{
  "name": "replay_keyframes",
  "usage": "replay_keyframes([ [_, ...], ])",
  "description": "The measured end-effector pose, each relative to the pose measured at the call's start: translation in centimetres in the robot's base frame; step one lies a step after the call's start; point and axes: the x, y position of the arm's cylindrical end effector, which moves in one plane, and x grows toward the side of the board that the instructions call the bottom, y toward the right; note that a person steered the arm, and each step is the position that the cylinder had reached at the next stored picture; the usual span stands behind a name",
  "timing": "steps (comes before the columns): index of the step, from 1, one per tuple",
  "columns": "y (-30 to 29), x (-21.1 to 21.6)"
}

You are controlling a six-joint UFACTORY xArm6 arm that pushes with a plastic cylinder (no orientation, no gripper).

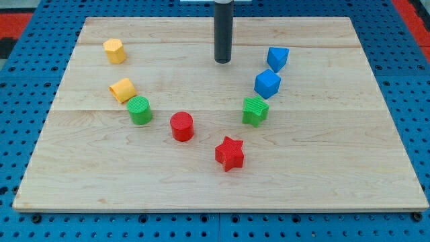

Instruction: Push the yellow heart slightly to the top of the green circle

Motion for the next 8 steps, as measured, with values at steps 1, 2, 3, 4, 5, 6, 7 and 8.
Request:
replay_keyframes([
  [1, -0.1, 0.0],
  [2, -0.1, 0.0],
  [3, -0.2, -0.5],
  [4, -1.3, -0.6],
  [5, -1.5, -2.6],
  [6, -8.1, -5.5],
  [7, -11.6, -2.7],
  [8, -15.4, -1.6],
])
